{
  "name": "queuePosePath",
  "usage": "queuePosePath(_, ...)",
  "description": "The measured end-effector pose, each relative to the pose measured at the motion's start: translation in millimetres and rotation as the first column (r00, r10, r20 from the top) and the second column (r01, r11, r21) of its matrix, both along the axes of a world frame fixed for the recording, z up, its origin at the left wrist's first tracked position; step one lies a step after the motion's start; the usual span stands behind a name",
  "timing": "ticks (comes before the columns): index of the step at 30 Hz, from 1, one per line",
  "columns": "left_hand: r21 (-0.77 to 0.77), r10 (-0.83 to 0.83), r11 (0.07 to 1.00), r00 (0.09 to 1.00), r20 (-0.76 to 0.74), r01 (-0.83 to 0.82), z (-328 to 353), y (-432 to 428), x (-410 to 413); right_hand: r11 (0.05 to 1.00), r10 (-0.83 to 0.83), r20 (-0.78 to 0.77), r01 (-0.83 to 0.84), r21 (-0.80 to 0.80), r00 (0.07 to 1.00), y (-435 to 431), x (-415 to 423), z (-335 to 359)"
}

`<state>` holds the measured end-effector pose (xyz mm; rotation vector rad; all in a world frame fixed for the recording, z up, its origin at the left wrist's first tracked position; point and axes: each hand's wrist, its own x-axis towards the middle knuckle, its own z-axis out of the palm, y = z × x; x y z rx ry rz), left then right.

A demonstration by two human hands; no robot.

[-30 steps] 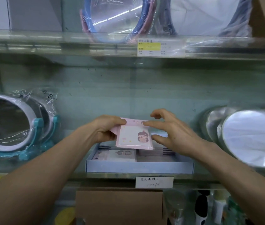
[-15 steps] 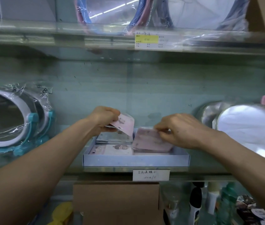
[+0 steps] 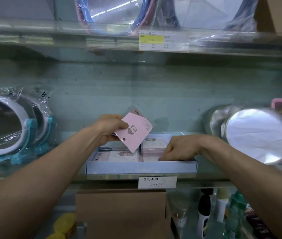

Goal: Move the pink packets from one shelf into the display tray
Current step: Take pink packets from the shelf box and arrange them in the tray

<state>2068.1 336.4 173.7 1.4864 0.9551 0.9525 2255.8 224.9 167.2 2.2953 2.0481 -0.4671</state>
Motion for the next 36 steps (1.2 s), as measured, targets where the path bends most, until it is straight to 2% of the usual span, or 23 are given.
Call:
queuePosePath(2,0.001,-0.019,1.0,1.0,0.01,0.019,0.7,-1.2,-1.1,1.0,0.0,-0.028,0.0,0.02,1.0,2.6,0.5,0.7)
queuePosePath(3,0.009,-0.03,1.0,1.0,0.009,0.029,0.7,-1.9,-1.7,0.997,0.005,-0.09,0.002,0.08,0.996,3.1,-0.2,2.0)
queuePosePath(5,0.025,-0.057,0.998,0.998,0.015,0.056,-0.1,-2.5,-3.3,0.962,-0.015,-0.355,0.11,0.249,0.935,2.3,-1.9,6.2)
queuePosePath(6,0.033,-0.072,0.997,0.997,0.022,0.072,-0.3,-3.8,-3.8,0.936,-0.031,-0.528,0.209,0.282,0.849,2.0,-2.5,8.8)
queuePosePath(8,0.075,-0.102,0.992,0.995,0.007,0.101,-1.1,-8.1,-3.5,0.914,-0.052,-0.794,0.349,0.206,0.605,2.7,-2.8,13.7)
queuePosePath(10,0.216,-0.105,0.969,0.99,-0.09,0.122,-0.9,-14.0,-1.4,0.919,-0.053,-0.922,0.38,0.106,0.385,7.1,-5.2,16.5)
queuePosePath(12,0.358,-0.106,0.918,0.974,-0.199,0.173,0.4,-21.9,1.2,0.903,-0.036,-0.964,0.422,0.081,0.262,12.7,-8.4,17.6)
queuePosePath(13,0.39,-0.112,0.898,0.964,-0.241,0.202,1.2,-25.3,2.1,0.89,-0.02,-0.97,0.446,0.093,0.243,14.3,-11.0,17.9)
queuePosePath(15,0.406,-0.101,0.886,0.947,-0.306,0.225,3.4,-27.6,2.0,0.86,0.014,-0.965,0.489,0.146,0.263,16.5,-15.3,16.7)
queuePosePath(18,0.347,-0.07,0.914,0.923,-0.378,0.211,1.2,-21.5,0.1,0.812,0.062,-0.972,0.556,0.18,0.226,18.7,-12.1,12.6)
queuePosePath(21,0.059,-0.09,0.993,0.977,-0.192,0.104,-5.4,-17.5,-1.5,0.793,0.1,-0.969,0.571,0.214,0.224,17.1,-8.8,8.7)
queuePosePath(23,-0.161,-0.15,0.977,0.988,-0.034,0.143,-5.6,-17.8,-2.3,0.783,0.125,-0.961,0.569,0.249,0.248,17.2,-8.0,6.3)
queuePosePath(25,-0.277,-0.2,0.935,0.974,0.107,0.222,-6.2,-19.4,-1.9,0.755,0.147,-0.957,0.597,0.271,0.249,18.7,-8.0,3.1)
queuePosePath(28,-0.282,-0.2,0.928,0.965,0.17,0.242,-8.1,-23.1,3.7,0.737,0.146,-0.969,0.63,0.243,0.202,20.9,-13.0,-1.7)
queuePosePath(33,-0.255,-0.215,0.944,0.977,0.013,0.211,-13.5,-34.8,17.3,0.796,0.203,-0.979,0.579,0.177,0.02,18.4,-26.4,-6.9)
queuePosePath(35,-0.239,-0.182,0.952,0.981,0.064,0.192,-12.1,-35.1,20.4,0.829,0.196,-0.979,0.524,0.196,0.056,14.5,-30.5,-6.6)
queuePosePath(36,-0.238,-0.168,0.952,0.979,0.116,0.192,-10.5,-34.1,21.1,0.851,0.172,-0.977,0.48,0.212,0.125,11.6,-31.5,-5.8)
